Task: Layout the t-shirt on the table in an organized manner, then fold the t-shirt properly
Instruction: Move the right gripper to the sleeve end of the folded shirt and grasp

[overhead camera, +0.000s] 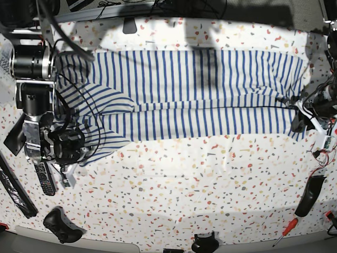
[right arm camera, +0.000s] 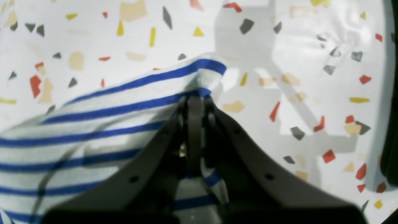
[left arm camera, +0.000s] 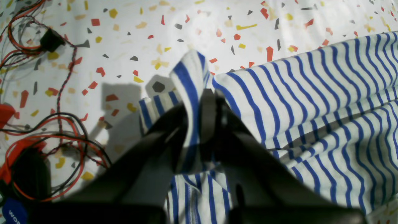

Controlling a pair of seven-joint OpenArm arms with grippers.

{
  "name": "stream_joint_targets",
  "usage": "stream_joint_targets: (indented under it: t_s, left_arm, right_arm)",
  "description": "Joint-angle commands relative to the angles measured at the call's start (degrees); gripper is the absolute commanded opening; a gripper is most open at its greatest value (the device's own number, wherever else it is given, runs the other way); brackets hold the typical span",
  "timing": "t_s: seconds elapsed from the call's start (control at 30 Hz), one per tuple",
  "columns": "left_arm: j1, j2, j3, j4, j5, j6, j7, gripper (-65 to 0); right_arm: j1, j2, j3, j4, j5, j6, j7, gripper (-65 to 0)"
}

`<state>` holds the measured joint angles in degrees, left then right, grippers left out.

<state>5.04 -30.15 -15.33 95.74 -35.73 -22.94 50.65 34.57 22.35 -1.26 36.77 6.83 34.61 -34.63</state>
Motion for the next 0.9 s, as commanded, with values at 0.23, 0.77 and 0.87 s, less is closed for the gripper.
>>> stream_joint_targets:
  t_s: [0.23,0.77,0.87]
  left_arm:
    - [-0.92,-0.98,-0.46,1.01,-0.35,-0.02,-1.40,-65.0]
    - [-0.92,-0.98,-0.46,1.01,-0.35,-0.02,-1.38,-65.0]
    - [-0.90,-0.98,-0.46,1.01,-0.35,0.00,-1.38,-65.0]
  right_arm:
    - [-2.12,0.44,0.13,16.26,2.54,4.42,-3.61,-65.0]
    - [-31.10,0.52,0.20,61.81,-1.64,4.39,-8.90,-65.0]
    - [-38.58,0.50,1.62,67.98,-5.31,4.35,-8.35,-65.0]
